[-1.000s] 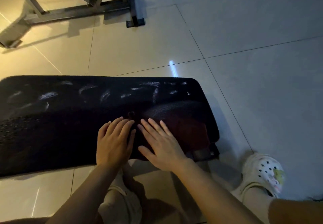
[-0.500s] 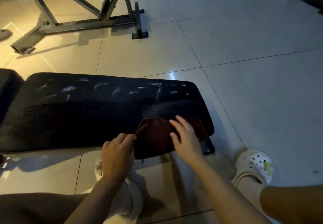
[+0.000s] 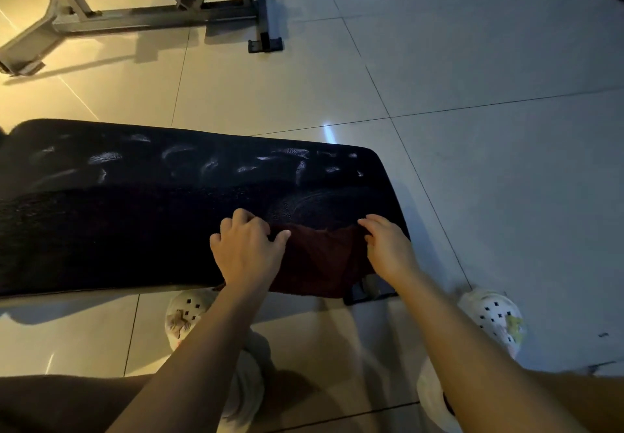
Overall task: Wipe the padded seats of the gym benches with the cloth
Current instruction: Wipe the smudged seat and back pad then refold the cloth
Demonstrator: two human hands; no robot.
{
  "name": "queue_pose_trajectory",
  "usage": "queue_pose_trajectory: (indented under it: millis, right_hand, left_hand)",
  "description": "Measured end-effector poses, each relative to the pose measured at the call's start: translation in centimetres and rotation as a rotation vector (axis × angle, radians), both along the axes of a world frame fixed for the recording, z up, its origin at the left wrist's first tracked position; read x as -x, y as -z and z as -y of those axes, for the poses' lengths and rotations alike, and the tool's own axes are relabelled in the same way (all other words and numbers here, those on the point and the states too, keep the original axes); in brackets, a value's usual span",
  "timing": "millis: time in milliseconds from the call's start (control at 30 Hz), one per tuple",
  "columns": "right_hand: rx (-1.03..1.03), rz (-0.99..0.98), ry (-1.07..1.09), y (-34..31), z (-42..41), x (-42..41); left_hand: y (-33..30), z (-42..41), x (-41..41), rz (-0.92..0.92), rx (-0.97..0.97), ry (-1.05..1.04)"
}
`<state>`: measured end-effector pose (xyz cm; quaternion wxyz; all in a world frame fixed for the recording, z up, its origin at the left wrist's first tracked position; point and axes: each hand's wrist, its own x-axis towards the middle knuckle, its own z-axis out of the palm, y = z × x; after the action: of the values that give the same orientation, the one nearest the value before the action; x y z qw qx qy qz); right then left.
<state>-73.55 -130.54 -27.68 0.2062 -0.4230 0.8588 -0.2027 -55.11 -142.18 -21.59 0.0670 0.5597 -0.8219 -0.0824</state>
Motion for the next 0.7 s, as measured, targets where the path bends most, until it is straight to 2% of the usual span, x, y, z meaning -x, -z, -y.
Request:
queue_pose_trajectory:
  millis: [67,167,267,400,567,700]
  right_hand:
    - [0.049,-0.035,0.026,-0.1,-0.5,-0.3]
    - [0.047,-0.030,0.079,-1.0,-1.9,-0.3]
    - [0.023,0.002,0.154,-2.7,-3.5,-0.2]
    - [-0.038,0.049,0.051,-5.2,-4.9,-0.6]
    - [-0.165,0.001,-0.148,-8.0,-6.5,-2.5]
    - [-0.156,-0.094,-0.143,-9.0,-8.4,-4.0]
  left_hand:
    - [0.1,-0.1,0.1,-0.051,0.007,0.019]
    - [-0.1,-0.3,-0.4,-0.272,-0.009,0.057]
    - [-1.2,-1.0,-1.7,-0.461,-0.089,0.001]
    - [-2.9,-2.0,-3.7,-0.609,-0.193,-0.062]
    - [-5.3,-3.8,-6.5,-0.753,-0.373,0.027]
    - [-5.7,-5.6,-8.8,-0.687,-0.338,0.084]
